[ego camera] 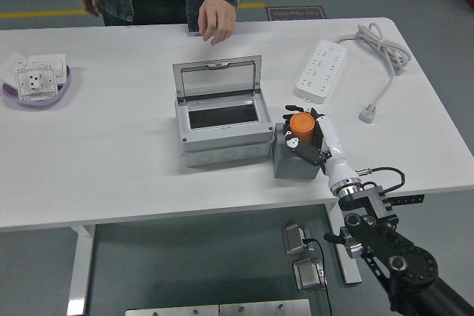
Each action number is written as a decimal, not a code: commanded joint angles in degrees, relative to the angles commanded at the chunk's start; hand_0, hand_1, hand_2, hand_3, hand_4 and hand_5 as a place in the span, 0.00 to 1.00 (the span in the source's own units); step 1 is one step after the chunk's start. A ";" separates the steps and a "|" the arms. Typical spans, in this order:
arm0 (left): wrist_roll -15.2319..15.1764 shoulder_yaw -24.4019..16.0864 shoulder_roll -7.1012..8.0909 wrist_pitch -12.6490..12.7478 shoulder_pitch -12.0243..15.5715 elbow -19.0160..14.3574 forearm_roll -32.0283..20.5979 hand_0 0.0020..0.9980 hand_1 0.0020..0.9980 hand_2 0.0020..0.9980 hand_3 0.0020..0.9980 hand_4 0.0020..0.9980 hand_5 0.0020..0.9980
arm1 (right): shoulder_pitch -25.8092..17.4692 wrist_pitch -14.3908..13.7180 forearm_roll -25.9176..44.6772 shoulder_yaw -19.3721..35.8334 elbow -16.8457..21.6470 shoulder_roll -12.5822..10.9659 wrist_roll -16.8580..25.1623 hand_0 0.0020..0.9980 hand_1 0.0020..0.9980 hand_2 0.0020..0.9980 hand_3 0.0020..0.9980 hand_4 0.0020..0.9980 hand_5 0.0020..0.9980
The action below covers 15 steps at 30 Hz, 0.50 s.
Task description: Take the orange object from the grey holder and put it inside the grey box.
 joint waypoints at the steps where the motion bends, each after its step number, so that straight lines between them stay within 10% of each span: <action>1: -0.03 0.03 0.00 -0.01 -0.01 0.00 -0.06 0.69 0.68 0.69 0.80 0.73 0.35 | 0.01 -0.15 -0.04 0.03 0.07 0.02 -0.03 0.39 0.32 0.41 0.30 0.00 0.00; 15: 0.13 -0.17 -0.06 -0.08 0.29 0.00 -0.05 0.69 0.68 0.69 0.80 0.73 0.36 | 2.91 -1.51 -3.66 -0.10 4.57 -1.28 -1.66 0.30 0.19 0.25 0.21 0.00 0.00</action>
